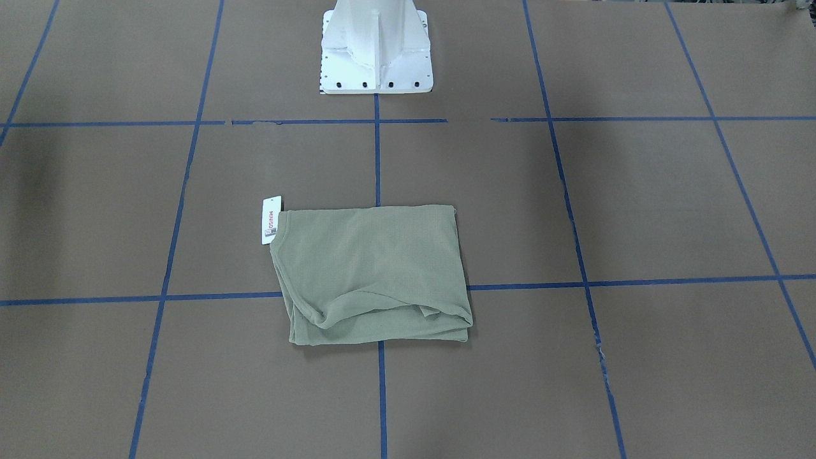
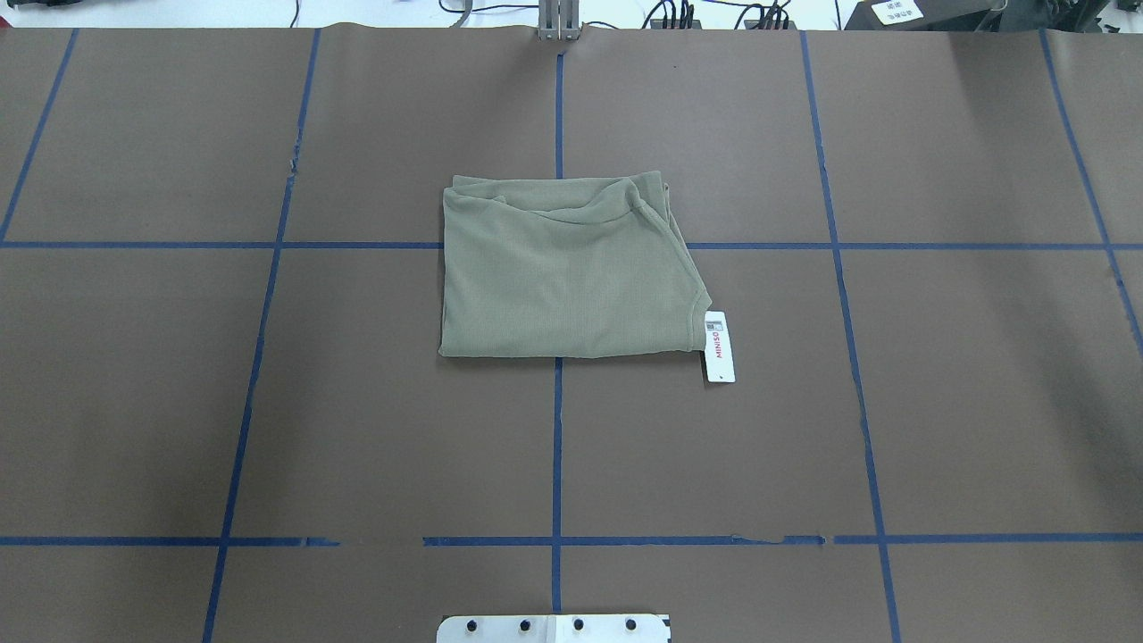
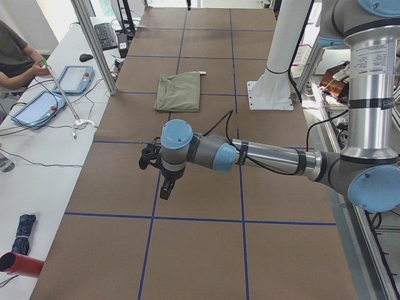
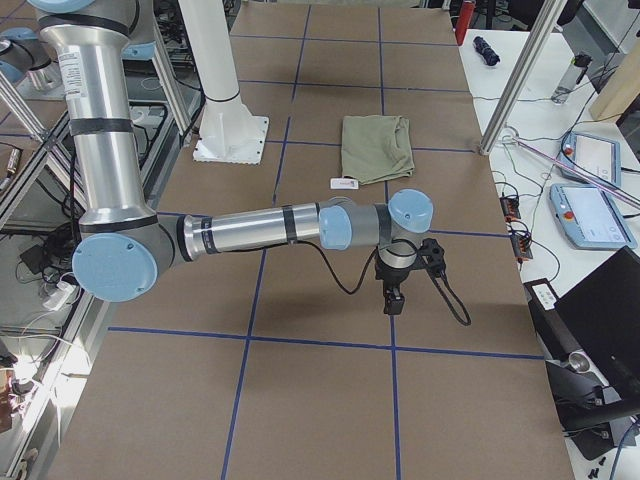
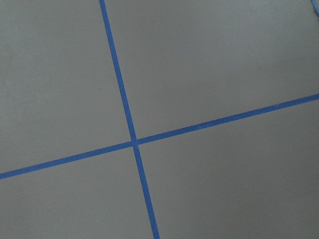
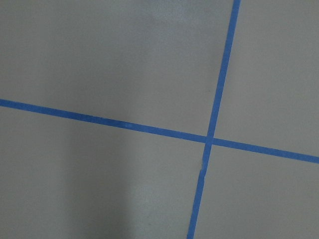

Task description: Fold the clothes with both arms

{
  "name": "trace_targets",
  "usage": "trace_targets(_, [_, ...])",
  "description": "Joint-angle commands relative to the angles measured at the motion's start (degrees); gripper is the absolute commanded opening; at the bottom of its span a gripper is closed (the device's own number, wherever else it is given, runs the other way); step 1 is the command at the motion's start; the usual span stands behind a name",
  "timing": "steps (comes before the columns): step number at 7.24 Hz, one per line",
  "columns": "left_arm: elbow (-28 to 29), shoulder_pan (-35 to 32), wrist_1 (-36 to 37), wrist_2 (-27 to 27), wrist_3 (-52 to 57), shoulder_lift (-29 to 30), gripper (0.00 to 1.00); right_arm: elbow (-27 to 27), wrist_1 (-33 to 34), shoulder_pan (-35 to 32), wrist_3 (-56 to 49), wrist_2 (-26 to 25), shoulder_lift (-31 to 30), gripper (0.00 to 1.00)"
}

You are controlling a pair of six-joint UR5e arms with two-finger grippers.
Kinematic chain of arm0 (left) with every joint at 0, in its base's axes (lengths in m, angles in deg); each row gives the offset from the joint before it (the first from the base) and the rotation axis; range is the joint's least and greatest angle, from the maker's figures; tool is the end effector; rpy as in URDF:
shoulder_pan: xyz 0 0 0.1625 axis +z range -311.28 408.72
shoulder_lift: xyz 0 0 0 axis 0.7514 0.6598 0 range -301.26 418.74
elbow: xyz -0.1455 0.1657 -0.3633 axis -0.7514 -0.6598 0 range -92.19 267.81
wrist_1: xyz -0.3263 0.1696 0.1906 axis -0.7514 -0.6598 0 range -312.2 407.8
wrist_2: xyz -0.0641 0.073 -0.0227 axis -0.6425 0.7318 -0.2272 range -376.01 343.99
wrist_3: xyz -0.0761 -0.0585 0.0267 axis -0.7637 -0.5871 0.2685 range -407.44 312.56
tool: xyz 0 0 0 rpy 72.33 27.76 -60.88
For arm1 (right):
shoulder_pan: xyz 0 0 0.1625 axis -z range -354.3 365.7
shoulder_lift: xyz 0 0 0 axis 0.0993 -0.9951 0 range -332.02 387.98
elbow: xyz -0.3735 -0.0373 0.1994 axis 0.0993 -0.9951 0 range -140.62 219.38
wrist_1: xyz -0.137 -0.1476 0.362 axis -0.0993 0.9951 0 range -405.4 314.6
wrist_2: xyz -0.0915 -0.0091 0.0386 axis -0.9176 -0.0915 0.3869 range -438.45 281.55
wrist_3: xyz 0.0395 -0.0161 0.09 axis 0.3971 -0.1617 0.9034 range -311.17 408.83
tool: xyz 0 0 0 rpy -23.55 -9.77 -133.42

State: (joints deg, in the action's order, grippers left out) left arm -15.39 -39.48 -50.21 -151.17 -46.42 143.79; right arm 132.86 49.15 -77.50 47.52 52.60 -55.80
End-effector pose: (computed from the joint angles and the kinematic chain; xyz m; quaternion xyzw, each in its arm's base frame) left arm -0.0478 -0.4686 0.5691 0.1279 0.3811 0.0769 0.9124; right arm 0.0036 -0.5430 0.5848 0.0252 -0.3518 -0.0819 0.9321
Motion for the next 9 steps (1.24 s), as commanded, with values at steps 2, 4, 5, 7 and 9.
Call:
trace_targets(2, [-0.41, 0.04, -0.16, -0.01, 0.04, -0.58, 1.0, 0.22, -0.06, 0.14, -0.1, 1.91, -0.34, 1.0])
trace_targets(4, [-0.59, 0.13, -0.07, -0.01, 0.21, -0.58, 1.0, 0.22, -2.93, 0.93, -0.01, 2.63, 0.1, 1.0])
trace_targets(5, [-0.59, 0.13, -0.07, -0.01, 0.21, -0.58, 1.0, 0.13, -4.18, 1.45, -0.09, 2.2, -0.33, 1.0])
trace_targets(7, [-0.33, 0.22, -0.16, -0.01, 0.21, -0.58, 1.0, 0.22, -4.19, 1.46, -0.88, 1.76, -1.12, 1.0])
trace_targets(9, [-0.68, 0.22, -0.07, -0.01, 0.21, -0.58, 1.0, 0.13, -4.1, 1.37, -0.89, 1.76, -1.13, 1.0])
